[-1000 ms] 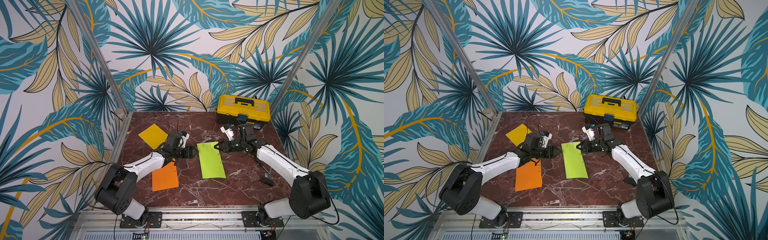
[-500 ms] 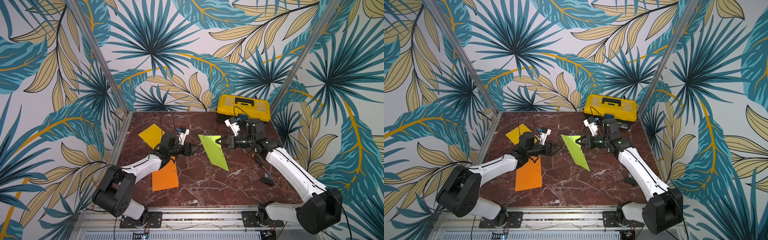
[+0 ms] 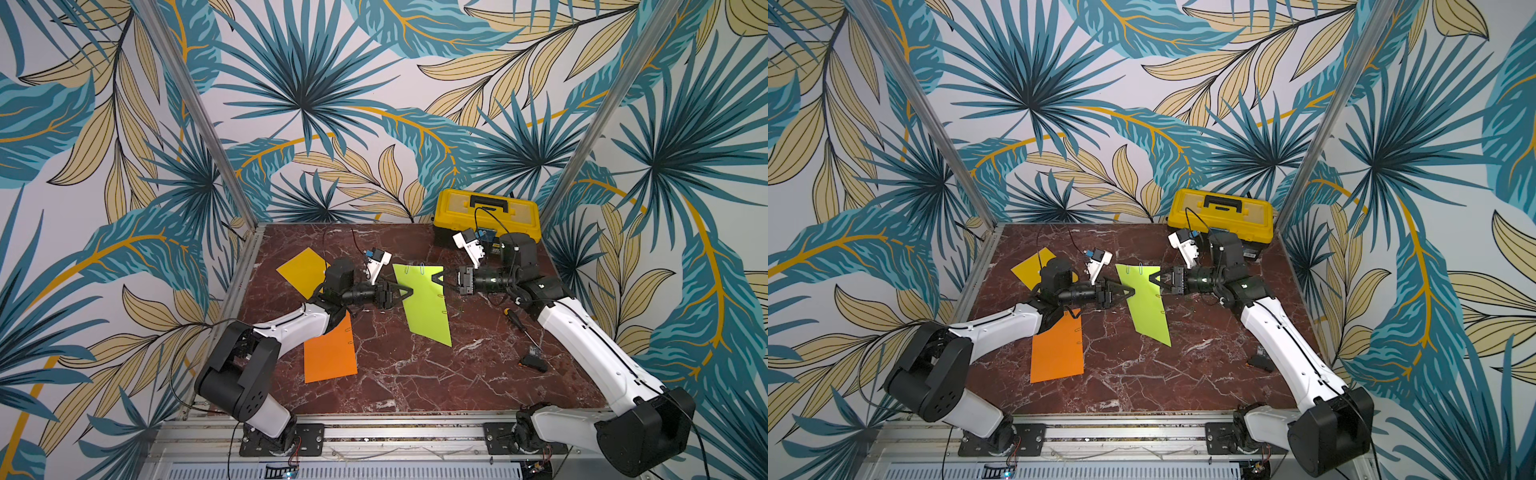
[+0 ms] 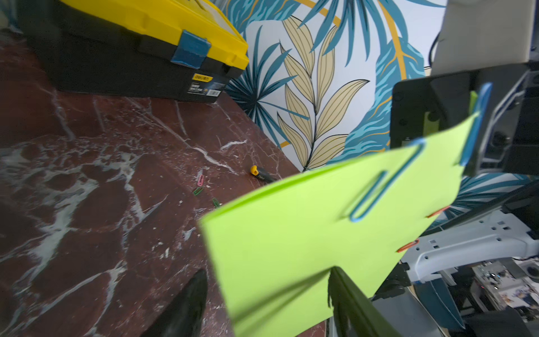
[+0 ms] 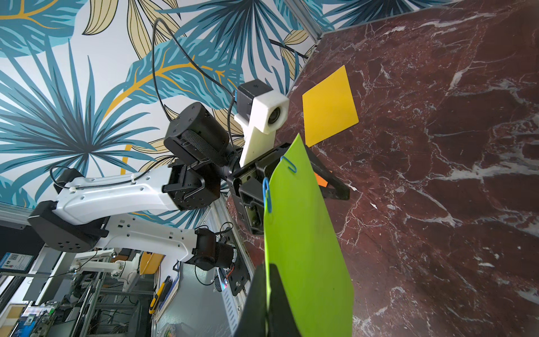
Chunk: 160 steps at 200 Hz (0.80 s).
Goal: Unclip the paperclips from the documents
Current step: Pick up the document from the center of the board.
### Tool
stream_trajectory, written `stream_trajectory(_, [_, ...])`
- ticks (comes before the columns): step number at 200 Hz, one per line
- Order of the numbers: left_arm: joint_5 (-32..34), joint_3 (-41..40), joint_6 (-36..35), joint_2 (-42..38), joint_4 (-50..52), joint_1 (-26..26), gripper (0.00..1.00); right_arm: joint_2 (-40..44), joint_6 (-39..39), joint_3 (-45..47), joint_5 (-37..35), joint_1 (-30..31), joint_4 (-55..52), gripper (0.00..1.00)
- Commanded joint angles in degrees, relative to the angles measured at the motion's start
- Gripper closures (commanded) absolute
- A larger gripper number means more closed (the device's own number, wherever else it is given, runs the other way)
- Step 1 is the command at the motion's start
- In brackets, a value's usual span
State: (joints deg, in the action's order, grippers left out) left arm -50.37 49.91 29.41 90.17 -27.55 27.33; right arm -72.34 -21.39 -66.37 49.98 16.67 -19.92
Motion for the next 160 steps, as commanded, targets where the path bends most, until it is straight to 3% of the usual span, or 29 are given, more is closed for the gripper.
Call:
stream_trajectory(1, [-3.93,2.2,-0.05,0.4,-2.91,0.94,0.44,0.44,1.31,-1.5,-0.36,0.27,-0.97,1.0])
stream_trajectory(38, [-4.82,2.13,1.07,-0.29,-3.21,0.9,0.68,0.7,3.35,-1.26,-3.46,0.07,-3.15,1.0])
stream_trajectory(75, [-3.97,0.6,1.35,-2.24,-3.21,0.89,0.78,0.84,3.85,-0.87,-5.13,0.03,-3.28,1.0])
stream_trajectory(98, [-2.61,-0.62,1.44,-3.4,-3.21,0.69,0.78,1.11,3.59,-0.73,-4.98,0.03,-3.28,1.0])
stream_trajectory(160, [-1.2,-1.84,2.12,-4.98,-3.85,0.01,0.66,3.72,0.82,-0.28,-1.43,-0.12,-0.13,1.0])
